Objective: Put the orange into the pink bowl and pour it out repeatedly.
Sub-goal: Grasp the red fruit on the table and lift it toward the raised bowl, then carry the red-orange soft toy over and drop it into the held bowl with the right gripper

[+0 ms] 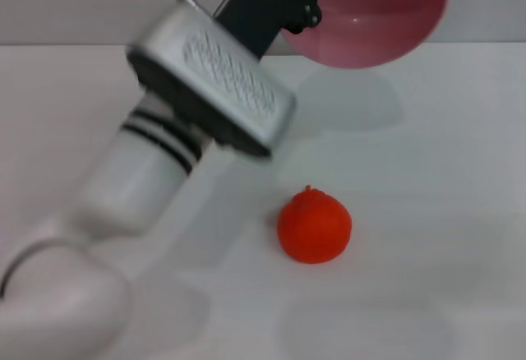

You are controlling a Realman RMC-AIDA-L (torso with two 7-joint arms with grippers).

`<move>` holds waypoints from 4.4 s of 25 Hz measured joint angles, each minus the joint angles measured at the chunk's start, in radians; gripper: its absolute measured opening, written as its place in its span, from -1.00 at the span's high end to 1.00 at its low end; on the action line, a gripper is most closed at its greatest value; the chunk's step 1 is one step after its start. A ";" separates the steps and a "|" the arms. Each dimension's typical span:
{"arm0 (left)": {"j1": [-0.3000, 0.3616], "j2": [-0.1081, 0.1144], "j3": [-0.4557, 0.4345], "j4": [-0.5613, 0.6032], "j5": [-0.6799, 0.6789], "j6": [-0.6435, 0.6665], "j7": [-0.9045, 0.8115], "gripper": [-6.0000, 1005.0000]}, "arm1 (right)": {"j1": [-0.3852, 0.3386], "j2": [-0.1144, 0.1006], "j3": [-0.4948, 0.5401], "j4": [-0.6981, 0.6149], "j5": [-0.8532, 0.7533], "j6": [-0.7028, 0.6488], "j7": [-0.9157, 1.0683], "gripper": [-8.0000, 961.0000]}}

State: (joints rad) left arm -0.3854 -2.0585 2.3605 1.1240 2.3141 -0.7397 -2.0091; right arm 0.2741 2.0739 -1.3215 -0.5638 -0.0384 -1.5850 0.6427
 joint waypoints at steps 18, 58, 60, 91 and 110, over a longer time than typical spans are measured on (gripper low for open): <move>-0.466 0.036 -1.255 -0.153 -0.079 1.868 -0.179 0.89 | 0.007 -0.035 -0.005 0.061 -0.171 0.075 0.170 -0.35; -0.401 0.076 -1.450 -0.135 -0.026 2.118 -0.224 0.87 | 0.483 0.005 -0.180 -0.489 -2.324 0.197 1.469 -0.35; -0.401 0.074 -1.450 -0.135 -0.025 2.116 -0.224 0.87 | 0.477 0.005 -0.219 -0.493 -2.308 0.219 1.469 -0.35; -0.395 0.079 -1.451 -0.135 -0.018 2.108 -0.211 0.85 | 0.414 0.001 -0.325 -0.599 -2.251 0.288 1.559 0.69; -0.390 0.071 -1.414 -0.140 -0.016 2.113 -0.221 0.84 | 0.257 0.001 0.030 -1.372 -1.959 -0.060 1.570 0.86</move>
State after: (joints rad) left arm -0.7755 -1.9873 0.9461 0.9841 2.2985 1.3733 -2.2305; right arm 0.5311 2.0745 -1.2912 -1.9360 -1.9975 -1.6448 2.2127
